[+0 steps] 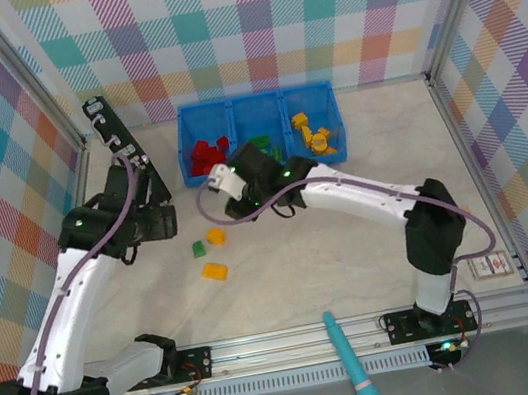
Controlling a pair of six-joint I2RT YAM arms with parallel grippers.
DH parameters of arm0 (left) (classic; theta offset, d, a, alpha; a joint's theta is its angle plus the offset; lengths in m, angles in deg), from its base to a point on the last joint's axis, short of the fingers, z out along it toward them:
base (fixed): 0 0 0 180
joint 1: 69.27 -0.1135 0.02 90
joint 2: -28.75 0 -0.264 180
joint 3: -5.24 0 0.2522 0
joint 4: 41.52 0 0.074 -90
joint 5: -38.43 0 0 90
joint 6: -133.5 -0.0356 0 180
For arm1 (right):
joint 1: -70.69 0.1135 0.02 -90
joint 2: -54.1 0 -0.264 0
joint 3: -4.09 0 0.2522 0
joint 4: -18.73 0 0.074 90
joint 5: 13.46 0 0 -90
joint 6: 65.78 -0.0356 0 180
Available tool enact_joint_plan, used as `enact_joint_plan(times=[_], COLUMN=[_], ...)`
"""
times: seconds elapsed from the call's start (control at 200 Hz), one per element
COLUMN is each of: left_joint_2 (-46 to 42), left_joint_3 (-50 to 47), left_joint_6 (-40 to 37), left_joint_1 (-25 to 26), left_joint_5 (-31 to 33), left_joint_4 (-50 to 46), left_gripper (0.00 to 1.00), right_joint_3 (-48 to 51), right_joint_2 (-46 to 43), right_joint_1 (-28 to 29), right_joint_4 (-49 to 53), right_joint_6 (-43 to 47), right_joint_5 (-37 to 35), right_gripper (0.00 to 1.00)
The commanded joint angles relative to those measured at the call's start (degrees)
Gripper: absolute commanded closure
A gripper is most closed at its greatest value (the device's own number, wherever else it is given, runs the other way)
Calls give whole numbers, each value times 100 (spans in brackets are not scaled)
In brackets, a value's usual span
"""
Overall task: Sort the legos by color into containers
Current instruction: Pick up the lego from the center of the table, then place the lego in the container.
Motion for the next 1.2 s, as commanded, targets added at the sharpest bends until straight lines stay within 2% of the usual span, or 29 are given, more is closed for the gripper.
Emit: enact_joint_plan(times=[0.0, 0.155, 0.305, 0.55, 0.96, 1.195], left_joint_2=[16, 84, 265, 672, 1338, 1639], left_joint_3=[-515, -1097, -1595, -2044, -2396, -2629], left_joint_6=[598, 968, 1180, 1417, 1683, 1854], left_joint_1=[-70, -70, -70, -70, -61, -48], left_joint_5=[-335, -602, -913, -1071, -1111, -1193], left_joint_4=[533, 1002, 1438, 2033, 2621, 2868], left_gripper=[13, 15, 18, 19, 24, 27], right_joint_3=[32, -89, -416, -1225, -2481, -3316], right_joint_2=[-204, -127, 344, 1260, 2643, 3349], right_joint_1=[-357, -840, -1230, -1719, -2173, -2294], right_joint_4=[3, -586, -1070, -1458, -1588, -1461], right_joint_6=[-56, 147, 528, 747, 1112, 1235], right_joint_5=[-277, -311, -400, -320, -117, -39], right_gripper=[78, 78, 78, 78, 77, 74])
